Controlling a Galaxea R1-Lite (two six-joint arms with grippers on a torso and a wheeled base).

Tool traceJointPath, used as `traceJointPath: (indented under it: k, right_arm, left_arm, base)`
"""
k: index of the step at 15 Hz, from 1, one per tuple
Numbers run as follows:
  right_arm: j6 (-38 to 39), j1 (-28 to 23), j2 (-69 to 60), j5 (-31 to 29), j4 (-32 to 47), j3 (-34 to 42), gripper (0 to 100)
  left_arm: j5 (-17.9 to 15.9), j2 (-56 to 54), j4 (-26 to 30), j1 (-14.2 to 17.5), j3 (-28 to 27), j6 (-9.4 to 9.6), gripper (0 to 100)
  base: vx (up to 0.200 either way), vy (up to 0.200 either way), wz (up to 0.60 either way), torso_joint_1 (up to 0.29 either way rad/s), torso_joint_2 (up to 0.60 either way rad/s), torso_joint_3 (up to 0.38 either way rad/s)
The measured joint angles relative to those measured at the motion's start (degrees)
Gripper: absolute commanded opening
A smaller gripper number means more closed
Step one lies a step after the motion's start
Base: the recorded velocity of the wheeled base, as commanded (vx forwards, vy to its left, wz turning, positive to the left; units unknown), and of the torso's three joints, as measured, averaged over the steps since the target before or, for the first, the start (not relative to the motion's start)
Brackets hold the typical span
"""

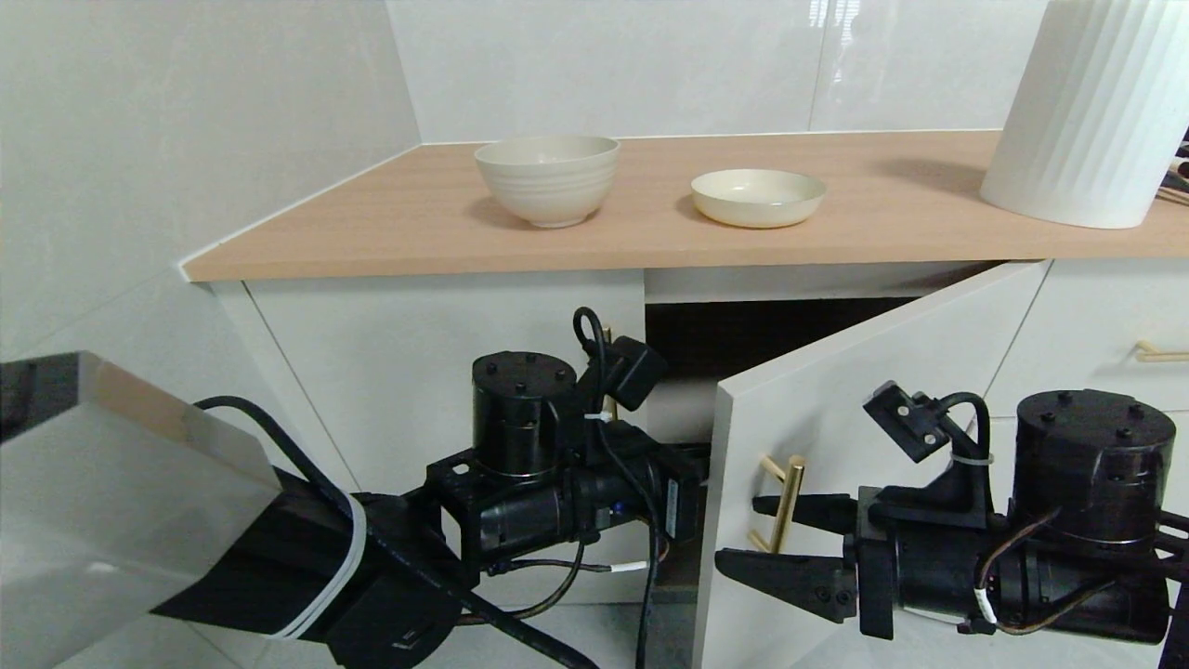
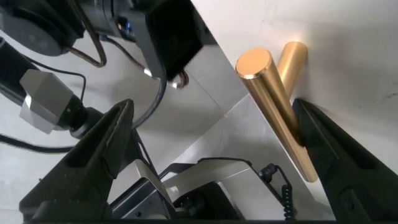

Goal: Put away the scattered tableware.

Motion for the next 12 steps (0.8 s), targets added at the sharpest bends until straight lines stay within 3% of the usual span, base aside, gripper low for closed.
traceJointPath:
  k: [5,12]
  right_arm:
    - [-0.96,-2.71,0.72,0.68,-0.9,0.04,100]
    - [-3.56,-12.11,4.01,0.78,-7.44,-0.27,100]
  left_arm:
    - [0.71,0.09,0.0,-1.68,-0.3,0.0,0]
    - [1.43,-0.63,0.0,-2.55,-0.24,0.05,0]
  base:
    - [0.0,0.0,0.0,0.0,0.0,0.0]
    - [0.0,0.0,0.0,0.0,0.0,0.0]
